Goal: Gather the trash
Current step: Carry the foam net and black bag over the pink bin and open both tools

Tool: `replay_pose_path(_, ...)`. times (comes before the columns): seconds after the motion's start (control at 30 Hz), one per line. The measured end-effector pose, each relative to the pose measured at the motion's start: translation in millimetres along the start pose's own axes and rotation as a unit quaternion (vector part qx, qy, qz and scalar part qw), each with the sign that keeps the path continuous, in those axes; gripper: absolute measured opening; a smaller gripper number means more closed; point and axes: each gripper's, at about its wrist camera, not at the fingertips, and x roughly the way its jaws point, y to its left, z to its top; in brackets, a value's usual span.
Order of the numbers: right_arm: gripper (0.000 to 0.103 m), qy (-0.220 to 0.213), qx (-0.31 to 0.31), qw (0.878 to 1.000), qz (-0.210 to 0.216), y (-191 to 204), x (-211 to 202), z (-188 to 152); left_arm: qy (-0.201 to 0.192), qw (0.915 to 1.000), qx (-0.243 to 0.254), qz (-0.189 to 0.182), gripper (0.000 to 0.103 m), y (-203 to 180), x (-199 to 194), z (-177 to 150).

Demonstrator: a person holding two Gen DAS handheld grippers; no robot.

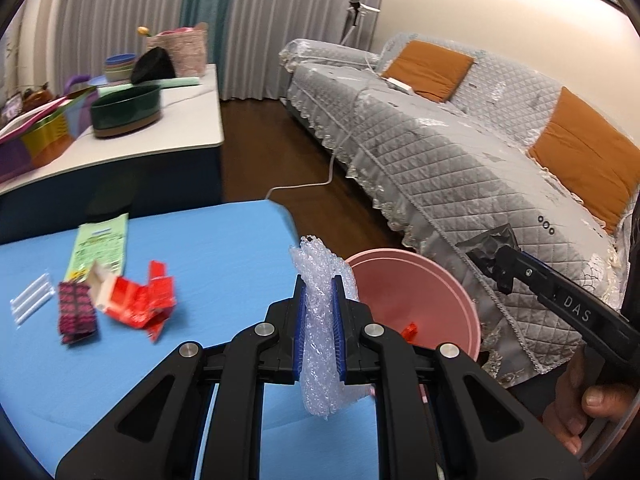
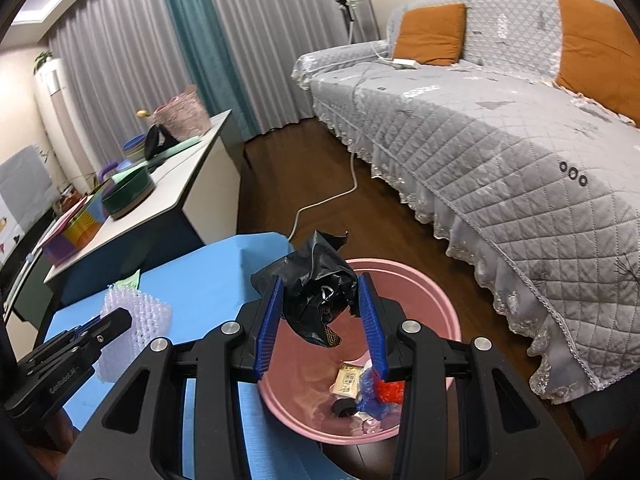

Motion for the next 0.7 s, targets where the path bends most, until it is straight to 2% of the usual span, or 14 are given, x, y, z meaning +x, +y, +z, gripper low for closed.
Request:
replay_pose_path(0.4,0.039,-0.003,0.029,0.999,-0.012,-23,4,7,0.015,0.9989,0.033,-0.029,0.012,-44,39,14)
replay_pose_path(0.7,0.039,0.0,0.042,0.999,-0.014,-31,8,7,0.031,0.9979,0.047,-0.031,0.012,-56,62,18)
